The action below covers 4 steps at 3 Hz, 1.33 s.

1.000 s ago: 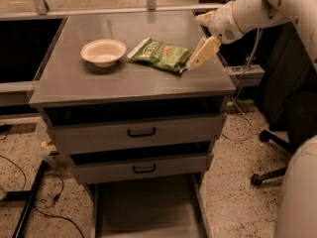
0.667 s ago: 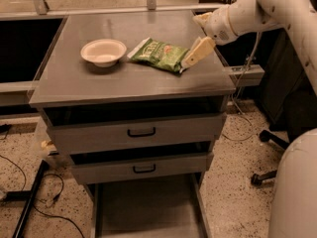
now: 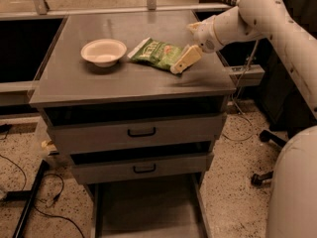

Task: Place green jalapeno chip bag into bottom drawer

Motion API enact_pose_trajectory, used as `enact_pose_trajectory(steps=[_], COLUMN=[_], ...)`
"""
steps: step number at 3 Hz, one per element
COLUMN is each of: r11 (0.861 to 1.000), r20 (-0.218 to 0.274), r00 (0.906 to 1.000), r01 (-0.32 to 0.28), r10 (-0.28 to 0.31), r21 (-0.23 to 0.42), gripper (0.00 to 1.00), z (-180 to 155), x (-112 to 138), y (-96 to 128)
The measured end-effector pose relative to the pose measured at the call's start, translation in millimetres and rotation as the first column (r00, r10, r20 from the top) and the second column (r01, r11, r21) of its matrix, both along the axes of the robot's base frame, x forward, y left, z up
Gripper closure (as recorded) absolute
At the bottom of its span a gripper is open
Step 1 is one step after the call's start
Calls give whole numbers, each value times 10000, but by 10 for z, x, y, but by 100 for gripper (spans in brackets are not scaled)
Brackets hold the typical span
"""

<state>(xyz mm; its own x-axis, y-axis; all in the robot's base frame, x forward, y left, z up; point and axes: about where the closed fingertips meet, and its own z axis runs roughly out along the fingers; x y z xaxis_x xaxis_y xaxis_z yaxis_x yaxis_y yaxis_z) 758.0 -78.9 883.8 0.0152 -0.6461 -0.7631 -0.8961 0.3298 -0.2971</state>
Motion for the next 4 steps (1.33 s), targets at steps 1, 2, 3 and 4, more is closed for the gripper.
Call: enact_pose_trajectory(steps=[1, 2, 3, 4], r11=[9996, 9982, 9964, 9964], r20=[-260, -476, -945, -950], r00=[9995, 9984, 9953, 9953], r01=[196, 336, 291, 283], r10=[-190, -312, -215, -206], r21=[213, 497, 796, 800], gripper=[0, 0, 0, 19], z=[-156, -243, -324, -324], x=[14, 23, 44, 44], y=[55, 95, 143, 145])
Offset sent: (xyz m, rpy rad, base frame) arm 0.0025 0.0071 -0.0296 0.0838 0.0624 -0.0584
